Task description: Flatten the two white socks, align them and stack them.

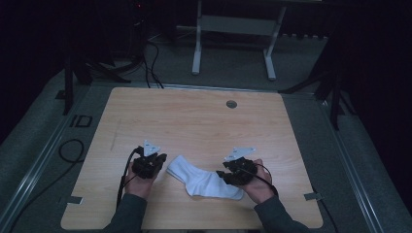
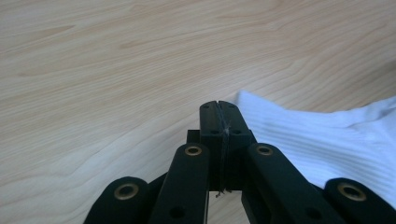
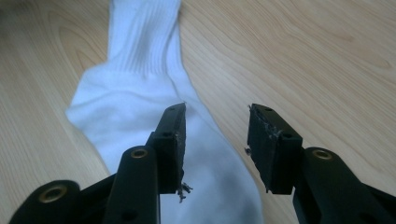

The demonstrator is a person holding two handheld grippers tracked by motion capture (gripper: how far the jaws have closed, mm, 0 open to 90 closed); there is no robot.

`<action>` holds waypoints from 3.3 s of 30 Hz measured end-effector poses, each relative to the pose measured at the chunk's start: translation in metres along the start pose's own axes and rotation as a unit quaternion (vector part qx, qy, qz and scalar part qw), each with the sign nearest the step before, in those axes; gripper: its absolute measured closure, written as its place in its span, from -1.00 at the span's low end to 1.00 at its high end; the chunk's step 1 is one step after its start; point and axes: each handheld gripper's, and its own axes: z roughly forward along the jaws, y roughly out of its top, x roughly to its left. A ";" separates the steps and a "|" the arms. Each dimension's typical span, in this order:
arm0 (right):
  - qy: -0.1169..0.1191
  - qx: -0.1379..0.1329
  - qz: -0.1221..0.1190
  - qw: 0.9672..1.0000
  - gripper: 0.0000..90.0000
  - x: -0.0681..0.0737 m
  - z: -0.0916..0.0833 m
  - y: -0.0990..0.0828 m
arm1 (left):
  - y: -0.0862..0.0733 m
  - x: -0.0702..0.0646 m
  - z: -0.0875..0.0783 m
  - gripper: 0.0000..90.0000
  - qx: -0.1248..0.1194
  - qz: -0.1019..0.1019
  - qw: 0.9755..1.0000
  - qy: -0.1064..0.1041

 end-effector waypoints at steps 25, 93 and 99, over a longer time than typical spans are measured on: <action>-0.014 0.035 0.044 0.998 0.56 -0.011 -0.007 -0.043 | -0.010 -0.028 0.032 0.99 0.053 0.064 0.996 -0.007; -0.088 -0.022 0.088 0.992 0.17 -0.069 -0.022 -0.029 | -0.028 -0.027 0.000 0.92 0.022 0.020 0.999 -0.040; -0.088 -0.021 0.092 0.992 0.15 -0.070 -0.021 -0.032 | -0.025 -0.021 -0.007 0.92 0.006 0.011 0.999 -0.037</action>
